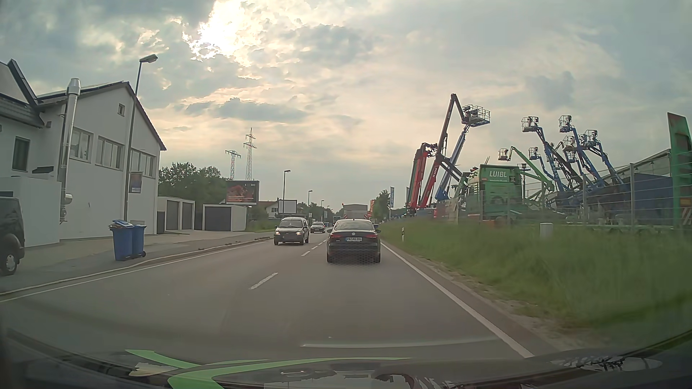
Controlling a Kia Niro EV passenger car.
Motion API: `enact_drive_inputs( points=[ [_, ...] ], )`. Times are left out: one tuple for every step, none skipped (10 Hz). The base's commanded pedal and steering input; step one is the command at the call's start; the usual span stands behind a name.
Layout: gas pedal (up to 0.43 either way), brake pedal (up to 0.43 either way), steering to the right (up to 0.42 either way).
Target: Follow the waypoints while adhering to traffic rules and regulations
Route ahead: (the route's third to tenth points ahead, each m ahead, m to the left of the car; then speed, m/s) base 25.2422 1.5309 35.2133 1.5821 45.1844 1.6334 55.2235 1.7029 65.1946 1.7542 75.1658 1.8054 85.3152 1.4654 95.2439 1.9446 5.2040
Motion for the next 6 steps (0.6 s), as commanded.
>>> enact_drive_inputs(
  points=[
    [0.197,0.000,-0.003],
    [0.197,0.000,-0.003],
    [0.197,0.000,-0.003],
    [0.197,0.000,-0.003],
    [0.197,0.000,-0.003],
    [0.197,0.000,-0.003]
  ],
)
